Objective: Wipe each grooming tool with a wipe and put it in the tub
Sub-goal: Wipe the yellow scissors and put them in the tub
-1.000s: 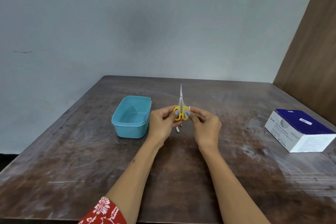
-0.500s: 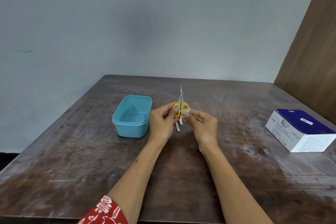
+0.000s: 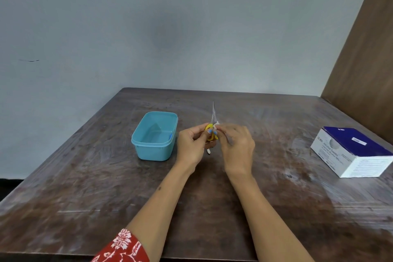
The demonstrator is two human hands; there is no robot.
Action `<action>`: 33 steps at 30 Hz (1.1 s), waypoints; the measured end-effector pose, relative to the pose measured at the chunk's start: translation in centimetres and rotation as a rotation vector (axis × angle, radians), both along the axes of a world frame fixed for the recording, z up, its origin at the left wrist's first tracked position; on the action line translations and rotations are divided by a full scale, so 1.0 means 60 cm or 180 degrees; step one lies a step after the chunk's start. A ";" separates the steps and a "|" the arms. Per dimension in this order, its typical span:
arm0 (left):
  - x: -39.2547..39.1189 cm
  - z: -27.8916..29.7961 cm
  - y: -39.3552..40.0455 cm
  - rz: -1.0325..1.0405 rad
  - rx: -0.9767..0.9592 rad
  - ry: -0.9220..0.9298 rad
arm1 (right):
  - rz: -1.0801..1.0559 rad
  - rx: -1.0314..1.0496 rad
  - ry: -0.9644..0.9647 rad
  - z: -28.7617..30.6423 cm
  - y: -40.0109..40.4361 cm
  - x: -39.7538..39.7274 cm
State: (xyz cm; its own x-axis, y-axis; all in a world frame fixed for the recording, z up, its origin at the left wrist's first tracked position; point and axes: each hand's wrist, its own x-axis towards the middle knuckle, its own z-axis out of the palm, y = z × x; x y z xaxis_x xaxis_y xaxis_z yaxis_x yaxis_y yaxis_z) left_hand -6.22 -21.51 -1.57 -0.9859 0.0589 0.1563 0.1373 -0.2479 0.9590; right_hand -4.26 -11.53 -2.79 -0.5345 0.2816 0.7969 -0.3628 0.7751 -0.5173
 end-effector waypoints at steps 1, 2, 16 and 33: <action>0.001 0.002 0.001 -0.0078 0.0102 -0.0036 | -0.0057 0.0090 -0.0004 -0.004 0.000 -0.002; 0.003 0.003 0.002 -0.0139 0.0173 -0.0048 | -0.0094 0.0143 -0.0014 -0.006 0.000 -0.003; 0.007 0.009 -0.001 -0.0468 0.0113 -0.0290 | -0.0107 0.0281 0.0039 -0.008 0.004 -0.002; 0.008 0.016 -0.005 -0.0678 0.0335 -0.0439 | 0.0244 -0.0056 -0.0057 -0.004 -0.002 0.002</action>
